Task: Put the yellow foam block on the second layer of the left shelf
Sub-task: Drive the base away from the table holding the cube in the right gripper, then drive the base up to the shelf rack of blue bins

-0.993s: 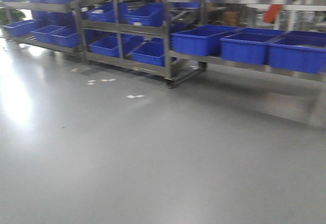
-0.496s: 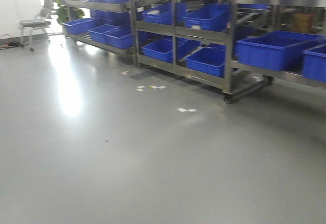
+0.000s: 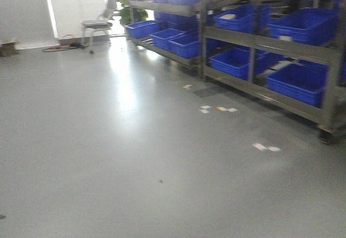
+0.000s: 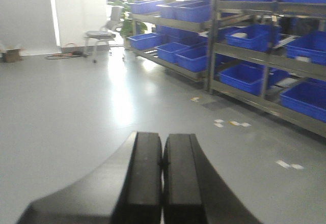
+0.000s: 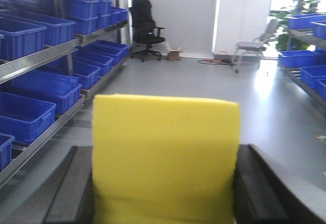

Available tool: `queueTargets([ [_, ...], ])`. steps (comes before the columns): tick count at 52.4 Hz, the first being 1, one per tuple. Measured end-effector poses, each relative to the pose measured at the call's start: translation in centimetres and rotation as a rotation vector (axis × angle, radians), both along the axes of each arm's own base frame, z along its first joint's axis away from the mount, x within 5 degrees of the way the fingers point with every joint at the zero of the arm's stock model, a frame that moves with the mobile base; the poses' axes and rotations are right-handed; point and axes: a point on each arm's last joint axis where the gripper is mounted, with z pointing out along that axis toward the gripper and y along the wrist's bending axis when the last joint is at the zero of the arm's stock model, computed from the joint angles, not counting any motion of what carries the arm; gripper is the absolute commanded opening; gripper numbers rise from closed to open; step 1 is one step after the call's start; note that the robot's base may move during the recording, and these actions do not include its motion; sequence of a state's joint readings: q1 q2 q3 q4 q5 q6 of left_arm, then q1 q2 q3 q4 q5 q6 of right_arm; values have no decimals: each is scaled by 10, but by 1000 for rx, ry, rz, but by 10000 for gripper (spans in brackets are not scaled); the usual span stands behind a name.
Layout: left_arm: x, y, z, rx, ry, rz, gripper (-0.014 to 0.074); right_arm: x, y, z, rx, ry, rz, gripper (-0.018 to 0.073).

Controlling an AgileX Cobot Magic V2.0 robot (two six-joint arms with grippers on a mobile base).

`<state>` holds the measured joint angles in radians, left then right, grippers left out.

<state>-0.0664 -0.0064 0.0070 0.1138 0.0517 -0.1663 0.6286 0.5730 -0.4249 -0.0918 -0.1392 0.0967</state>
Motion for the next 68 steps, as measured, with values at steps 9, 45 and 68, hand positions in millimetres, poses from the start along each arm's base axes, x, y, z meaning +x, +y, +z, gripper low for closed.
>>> queueTargets([
  [9,0,0,0,0,0,0,136,0,0,0,0,0,0,298],
  [45,0,0,0,0,0,0,136,0,0,0,0,0,0,298],
  [68,0,0,0,0,0,0,136,0,0,0,0,0,0,298],
])
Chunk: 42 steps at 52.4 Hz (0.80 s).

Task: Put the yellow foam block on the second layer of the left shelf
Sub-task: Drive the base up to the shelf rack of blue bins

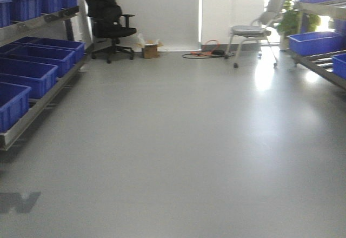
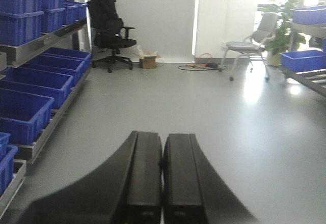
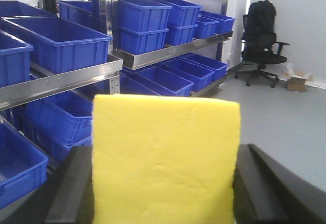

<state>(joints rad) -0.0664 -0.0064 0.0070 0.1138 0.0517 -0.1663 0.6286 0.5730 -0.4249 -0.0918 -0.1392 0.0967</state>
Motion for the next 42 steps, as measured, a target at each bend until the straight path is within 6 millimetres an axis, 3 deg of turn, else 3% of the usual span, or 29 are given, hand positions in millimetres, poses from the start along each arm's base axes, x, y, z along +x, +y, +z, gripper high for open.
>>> queueTargets([
  [42,0,0,0,0,0,0,136,0,0,0,0,0,0,298],
])
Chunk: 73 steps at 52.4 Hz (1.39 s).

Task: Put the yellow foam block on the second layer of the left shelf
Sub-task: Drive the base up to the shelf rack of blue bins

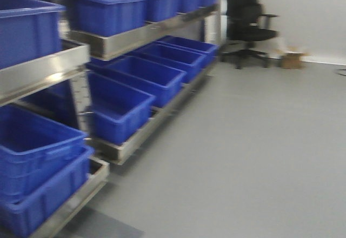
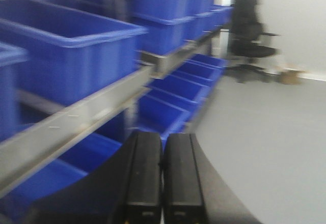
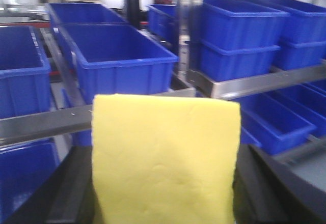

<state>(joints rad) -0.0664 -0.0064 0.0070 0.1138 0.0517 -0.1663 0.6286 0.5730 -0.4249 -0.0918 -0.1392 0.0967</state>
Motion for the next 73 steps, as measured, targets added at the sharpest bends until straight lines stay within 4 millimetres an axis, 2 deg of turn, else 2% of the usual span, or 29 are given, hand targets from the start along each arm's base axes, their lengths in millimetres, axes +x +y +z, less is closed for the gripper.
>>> queueTargets([
  [73,0,0,0,0,0,0,136,0,0,0,0,0,0,298],
])
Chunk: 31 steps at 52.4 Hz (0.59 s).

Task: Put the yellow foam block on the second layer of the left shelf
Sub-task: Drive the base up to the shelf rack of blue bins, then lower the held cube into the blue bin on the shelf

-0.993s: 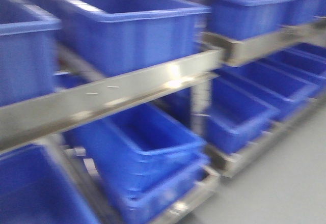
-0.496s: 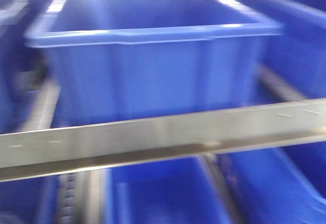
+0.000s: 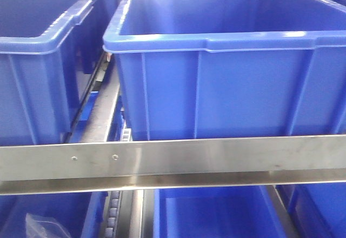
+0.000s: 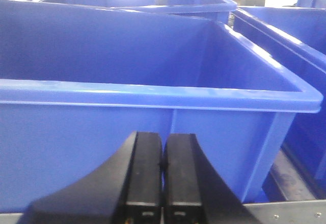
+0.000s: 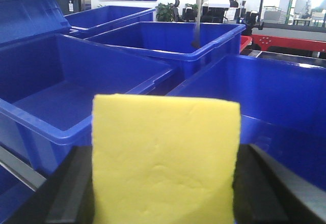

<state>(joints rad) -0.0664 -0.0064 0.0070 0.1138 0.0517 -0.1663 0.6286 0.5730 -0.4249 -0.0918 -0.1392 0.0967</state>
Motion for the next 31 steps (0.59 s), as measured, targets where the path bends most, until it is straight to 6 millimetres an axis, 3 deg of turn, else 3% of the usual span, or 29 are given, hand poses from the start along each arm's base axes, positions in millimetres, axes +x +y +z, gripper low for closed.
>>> queueTargets([
  [31,0,0,0,0,0,0,136,0,0,0,0,0,0,298],
])
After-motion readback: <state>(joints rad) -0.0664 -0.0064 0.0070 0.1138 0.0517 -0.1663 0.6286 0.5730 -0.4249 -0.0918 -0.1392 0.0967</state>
